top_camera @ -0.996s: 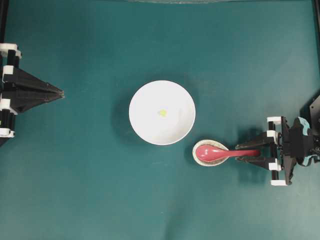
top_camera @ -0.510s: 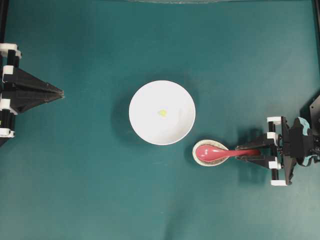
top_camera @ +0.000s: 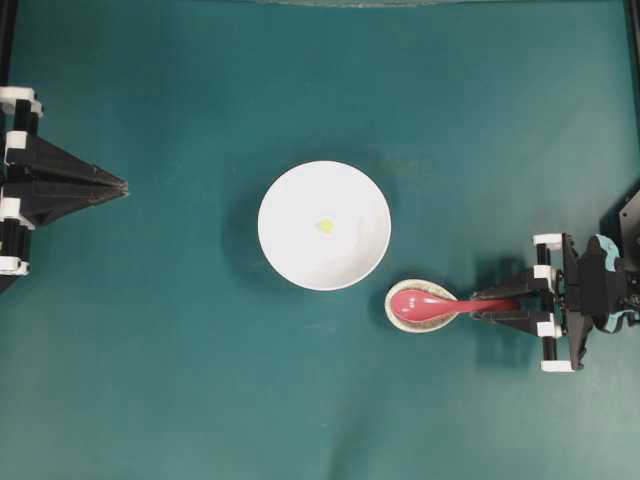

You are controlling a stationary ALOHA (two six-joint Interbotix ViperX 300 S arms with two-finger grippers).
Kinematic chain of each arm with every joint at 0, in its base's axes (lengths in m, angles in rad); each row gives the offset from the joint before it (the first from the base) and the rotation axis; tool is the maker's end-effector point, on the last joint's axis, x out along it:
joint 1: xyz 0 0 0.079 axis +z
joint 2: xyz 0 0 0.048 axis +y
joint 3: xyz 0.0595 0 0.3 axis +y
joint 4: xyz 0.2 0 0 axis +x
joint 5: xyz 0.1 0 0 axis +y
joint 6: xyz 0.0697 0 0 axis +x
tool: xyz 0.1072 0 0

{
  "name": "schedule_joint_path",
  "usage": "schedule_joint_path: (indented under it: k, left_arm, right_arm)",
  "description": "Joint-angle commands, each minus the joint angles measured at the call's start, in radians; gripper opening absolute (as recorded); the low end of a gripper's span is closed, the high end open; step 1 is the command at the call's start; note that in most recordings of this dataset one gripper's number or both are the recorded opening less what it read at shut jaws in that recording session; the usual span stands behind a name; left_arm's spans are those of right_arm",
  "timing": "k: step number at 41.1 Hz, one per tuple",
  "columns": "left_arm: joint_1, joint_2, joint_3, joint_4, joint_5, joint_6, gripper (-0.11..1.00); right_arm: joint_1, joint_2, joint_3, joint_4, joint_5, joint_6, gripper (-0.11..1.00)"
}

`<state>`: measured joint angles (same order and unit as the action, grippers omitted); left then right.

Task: Scoop the yellow hexagonal prism block from the bowl with a spoon using the right arm.
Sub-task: 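Lift the pink spoon out of the spoon rest with the right gripper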

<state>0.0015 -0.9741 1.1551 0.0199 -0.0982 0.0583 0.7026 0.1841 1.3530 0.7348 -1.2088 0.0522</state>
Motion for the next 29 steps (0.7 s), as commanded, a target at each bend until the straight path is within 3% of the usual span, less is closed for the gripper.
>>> schedule_joint_path:
  k: [1,8,18,29]
  left_arm:
    - [0.002,0.003,-0.012,0.003,-0.011,0.002,0.08]
    - [0.002,0.003,-0.011,0.003,-0.012,0.003,0.08]
    - [0.002,0.011,-0.011,0.003,-0.011,0.003,0.08]
    - [0.002,0.005,-0.011,0.003,-0.012,0.003,0.08]
  right_arm:
    - [0.002,-0.043,0.000,0.000,-0.011,-0.002,0.24]
    - [-0.011,-0.109,0.003,-0.002,-0.006,-0.017,0.24]
    - [-0.061,-0.235,-0.009,0.003,0.055,-0.135,0.24]
    - [-0.192,-0.402,-0.052,0.000,0.298,-0.273,0.24]
